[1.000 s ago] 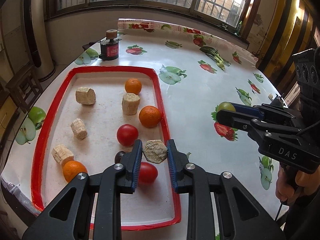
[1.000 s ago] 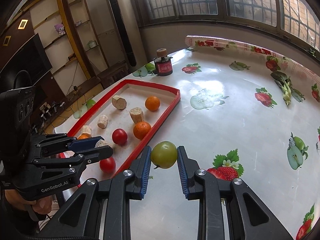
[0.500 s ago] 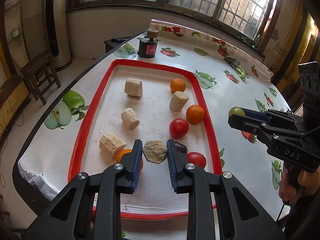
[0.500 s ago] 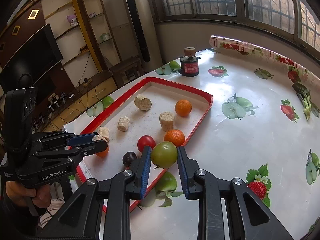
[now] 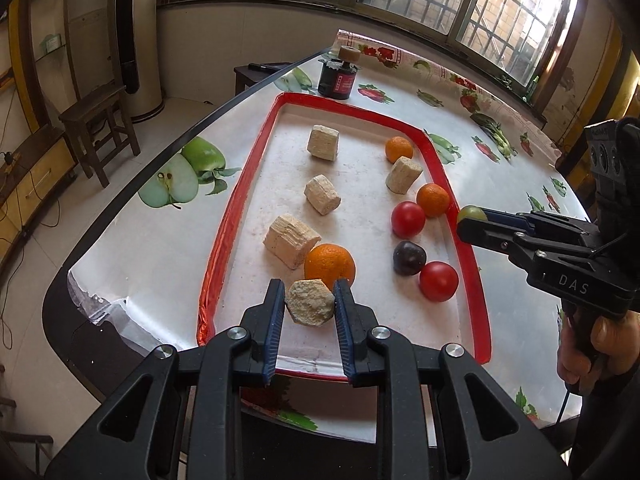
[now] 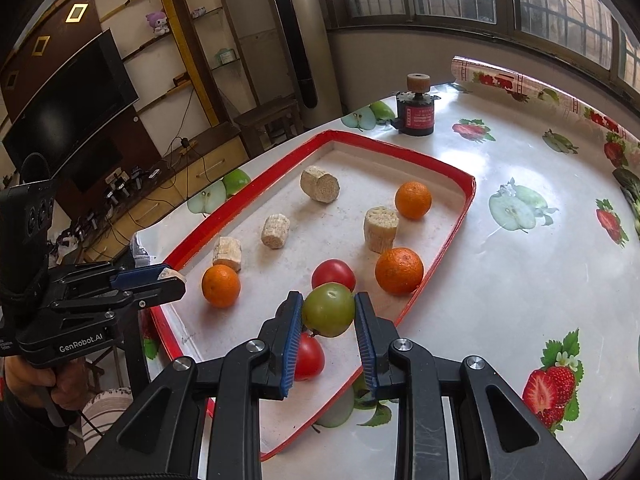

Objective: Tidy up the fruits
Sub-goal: 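Carry green tomato and bread piece into the red tray and open both tools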

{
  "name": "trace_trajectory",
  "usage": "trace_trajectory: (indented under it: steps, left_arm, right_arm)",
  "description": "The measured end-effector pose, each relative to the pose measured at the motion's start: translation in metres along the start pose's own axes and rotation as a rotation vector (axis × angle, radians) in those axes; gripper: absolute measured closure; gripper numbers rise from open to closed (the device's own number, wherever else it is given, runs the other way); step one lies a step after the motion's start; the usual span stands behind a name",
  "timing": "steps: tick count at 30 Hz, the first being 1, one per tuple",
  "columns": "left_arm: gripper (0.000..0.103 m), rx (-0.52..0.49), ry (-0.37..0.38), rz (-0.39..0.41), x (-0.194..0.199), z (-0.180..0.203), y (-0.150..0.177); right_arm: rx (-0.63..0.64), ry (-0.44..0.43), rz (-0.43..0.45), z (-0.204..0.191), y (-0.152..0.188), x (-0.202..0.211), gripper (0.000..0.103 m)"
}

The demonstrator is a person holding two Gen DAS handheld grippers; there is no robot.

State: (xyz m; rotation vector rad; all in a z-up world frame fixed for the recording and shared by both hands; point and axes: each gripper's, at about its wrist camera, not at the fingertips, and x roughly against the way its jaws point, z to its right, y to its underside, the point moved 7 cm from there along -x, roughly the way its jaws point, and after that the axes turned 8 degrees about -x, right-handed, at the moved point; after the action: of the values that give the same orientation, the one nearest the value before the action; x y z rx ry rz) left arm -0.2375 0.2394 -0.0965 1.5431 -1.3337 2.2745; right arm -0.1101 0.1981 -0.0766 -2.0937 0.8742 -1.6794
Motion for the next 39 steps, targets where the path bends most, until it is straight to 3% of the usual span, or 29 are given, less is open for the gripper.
trace_trajectory:
  steps: [33,35,37,39]
  left_arm:
    - [0.079,-0.004,-0.021,-0.067,-0.025,0.002,0.011]
    - [0.072,-0.01,-0.028,-0.067,-0.024,0.003,0.012]
    - [0.056,-0.017,-0.037,-0.058,-0.022,0.005,0.011]
    - [0.046,-0.02,-0.051,-0.045,-0.018,0.006,0.011]
  right_arm:
    - [-0.018,0.022,-0.056,0.009,0.012,-0.03,0.073]
    - [-0.021,0.016,-0.055,0.009,0.012,-0.029,0.073]
    - [-0.024,0.011,-0.052,0.009,0.012,-0.028,0.069]
    - [-0.023,0.008,-0.047,0.008,0.011,-0.026,0.064]
